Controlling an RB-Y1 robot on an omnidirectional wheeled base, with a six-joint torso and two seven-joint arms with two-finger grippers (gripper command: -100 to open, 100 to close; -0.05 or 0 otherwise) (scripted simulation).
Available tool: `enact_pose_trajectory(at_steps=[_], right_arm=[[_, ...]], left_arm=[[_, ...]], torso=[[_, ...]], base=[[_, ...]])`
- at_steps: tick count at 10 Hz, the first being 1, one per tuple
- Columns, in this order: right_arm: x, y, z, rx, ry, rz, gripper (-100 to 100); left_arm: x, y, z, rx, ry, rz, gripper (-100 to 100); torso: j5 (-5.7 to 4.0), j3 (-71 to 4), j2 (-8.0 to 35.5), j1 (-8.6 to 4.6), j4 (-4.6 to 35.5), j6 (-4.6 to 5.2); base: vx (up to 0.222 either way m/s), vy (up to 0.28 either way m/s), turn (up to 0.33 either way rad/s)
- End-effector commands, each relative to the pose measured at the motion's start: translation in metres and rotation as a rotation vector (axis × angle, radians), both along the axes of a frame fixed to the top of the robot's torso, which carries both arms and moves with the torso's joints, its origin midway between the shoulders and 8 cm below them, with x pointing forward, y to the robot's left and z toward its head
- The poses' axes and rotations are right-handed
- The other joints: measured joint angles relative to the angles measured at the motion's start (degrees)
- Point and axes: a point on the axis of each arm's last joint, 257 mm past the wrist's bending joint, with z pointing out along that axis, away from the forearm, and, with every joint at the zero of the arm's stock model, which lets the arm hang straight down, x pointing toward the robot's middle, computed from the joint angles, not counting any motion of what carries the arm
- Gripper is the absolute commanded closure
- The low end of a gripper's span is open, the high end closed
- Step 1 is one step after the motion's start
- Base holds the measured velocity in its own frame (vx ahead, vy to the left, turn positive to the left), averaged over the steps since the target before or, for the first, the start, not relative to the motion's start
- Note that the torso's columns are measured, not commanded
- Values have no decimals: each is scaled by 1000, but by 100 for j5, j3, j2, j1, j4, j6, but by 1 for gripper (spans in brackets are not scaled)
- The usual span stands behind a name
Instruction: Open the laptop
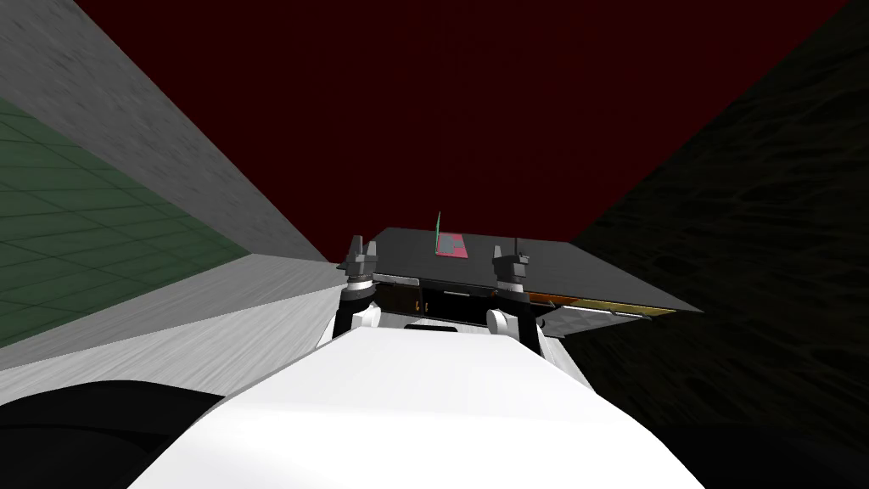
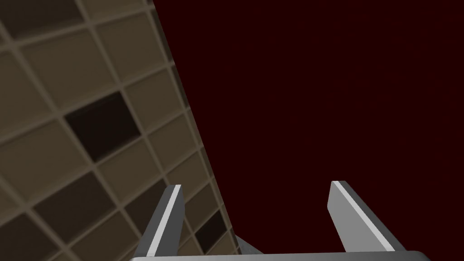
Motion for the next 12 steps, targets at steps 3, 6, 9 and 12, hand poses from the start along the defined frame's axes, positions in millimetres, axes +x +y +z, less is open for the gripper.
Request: enact_pose_trajectory(at_steps=[3, 6, 9, 12], right_arm=[[0, 0, 0, 0, 0, 0, 0], [0, 0, 0, 0, 0, 0, 0], [0, 0, 0, 0, 0, 0, 0], [7, -5, -15, -122, 57, -15, -100]], left_arm=[[0, 0, 0, 0, 0, 0, 0], [0, 0, 0, 0, 0, 0, 0], [0, 0, 0, 0, 0, 0, 0], [0, 0, 0, 0, 0, 0, 0]], torso=[[0, -2014, 1003, 0, 1006, 0], [0, -4536, 2269, 0, 2268, 0], [0, -7073, 3539, 0, 3537, 0], [6, -8420, 4217, 21, 4208, 0]], base=[[0, 0, 0], [0, 0, 0], [0, 0, 0], [-30, 86, 14]])
